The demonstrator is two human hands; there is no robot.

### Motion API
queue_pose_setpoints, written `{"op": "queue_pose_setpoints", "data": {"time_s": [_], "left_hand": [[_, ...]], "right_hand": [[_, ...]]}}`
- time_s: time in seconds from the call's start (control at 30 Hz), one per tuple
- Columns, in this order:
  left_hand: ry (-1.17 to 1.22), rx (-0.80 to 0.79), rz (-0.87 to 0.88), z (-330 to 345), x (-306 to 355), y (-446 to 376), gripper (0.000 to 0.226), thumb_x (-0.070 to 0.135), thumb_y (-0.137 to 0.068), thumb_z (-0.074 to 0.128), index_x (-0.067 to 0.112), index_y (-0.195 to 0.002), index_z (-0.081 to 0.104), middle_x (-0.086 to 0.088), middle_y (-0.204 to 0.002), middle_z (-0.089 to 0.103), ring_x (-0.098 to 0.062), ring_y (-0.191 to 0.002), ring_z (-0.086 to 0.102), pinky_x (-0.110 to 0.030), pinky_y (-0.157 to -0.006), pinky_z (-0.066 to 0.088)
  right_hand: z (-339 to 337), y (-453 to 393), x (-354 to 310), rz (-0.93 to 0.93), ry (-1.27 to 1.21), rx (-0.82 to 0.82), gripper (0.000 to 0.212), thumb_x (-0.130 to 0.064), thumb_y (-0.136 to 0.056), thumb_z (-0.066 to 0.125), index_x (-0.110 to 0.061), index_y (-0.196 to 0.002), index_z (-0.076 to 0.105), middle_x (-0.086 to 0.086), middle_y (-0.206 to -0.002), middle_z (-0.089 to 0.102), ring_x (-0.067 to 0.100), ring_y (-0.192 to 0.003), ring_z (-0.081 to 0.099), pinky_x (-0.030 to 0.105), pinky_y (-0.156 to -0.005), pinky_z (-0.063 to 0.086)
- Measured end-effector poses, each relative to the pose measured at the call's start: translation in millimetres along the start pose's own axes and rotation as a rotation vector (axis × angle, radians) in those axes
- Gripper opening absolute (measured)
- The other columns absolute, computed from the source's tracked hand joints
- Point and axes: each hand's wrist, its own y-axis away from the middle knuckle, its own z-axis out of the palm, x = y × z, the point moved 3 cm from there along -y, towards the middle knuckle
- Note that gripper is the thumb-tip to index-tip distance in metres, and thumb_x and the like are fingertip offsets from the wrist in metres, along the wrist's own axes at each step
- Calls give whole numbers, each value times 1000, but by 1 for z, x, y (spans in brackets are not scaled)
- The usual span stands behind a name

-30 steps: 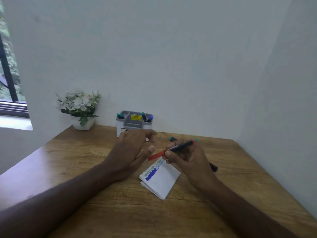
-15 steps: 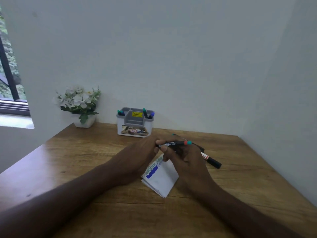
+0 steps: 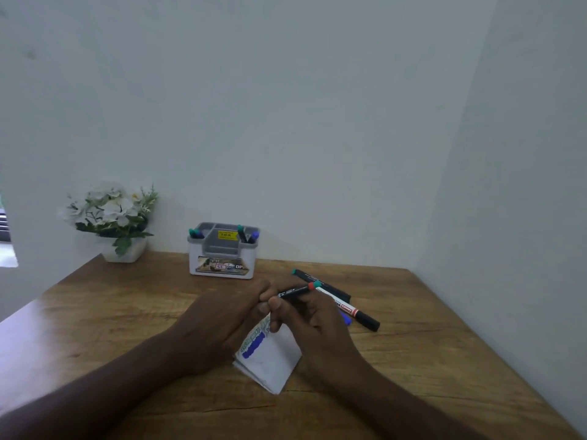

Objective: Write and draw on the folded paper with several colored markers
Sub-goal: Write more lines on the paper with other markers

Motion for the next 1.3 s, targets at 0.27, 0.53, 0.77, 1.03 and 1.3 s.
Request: {"op": "queue_pose_setpoints", "data": {"time_s": [0.27,0.53,0.77,1.03,1.3], "left_hand": [[-35,58,40,-6,-6,3,58,76,-99,16,42,-124,55,27,-80,59,4,-80,60,-10,-56,40],[-176,-217,72,-17,-41,9,38,72,-98,42,53,-129,55,12,-64,49,-8,-65,52,-24,-56,37],[-168,-269,67,-9,-51,6,45,68,-94,56,55,-136,51,11,-56,45,-7,-58,50,-26,-52,33],[-106,-270,71,-7,-56,7,40,72,-91,57,57,-127,61,12,-60,50,-9,-57,51,-27,-52,31],[-142,-285,88,-8,-55,7,52,76,-87,60,54,-134,59,15,-62,51,-10,-58,50,-43,-52,42]], "right_hand": [[-7,-4,8,-55,-53,53,24,-39,-96,59,-26,-103,78,-1,-89,79,16,-84,74,33,-82,63],[-29,-7,8,58,-446,150,31,-32,-94,56,-8,-109,68,18,-101,79,31,-88,78,31,-74,66],[-14,2,19,185,-94,-5,8,1,-88,74,-6,-90,77,4,-85,80,22,-83,76,35,-79,64],[-2,7,17,142,232,-209,16,-8,-80,81,-24,-81,82,-15,-88,80,0,-90,73,14,-71,57],[0,9,17,94,252,-184,18,-10,-84,78,-27,-79,80,-17,-78,78,2,-72,74,13,-62,56]]}}
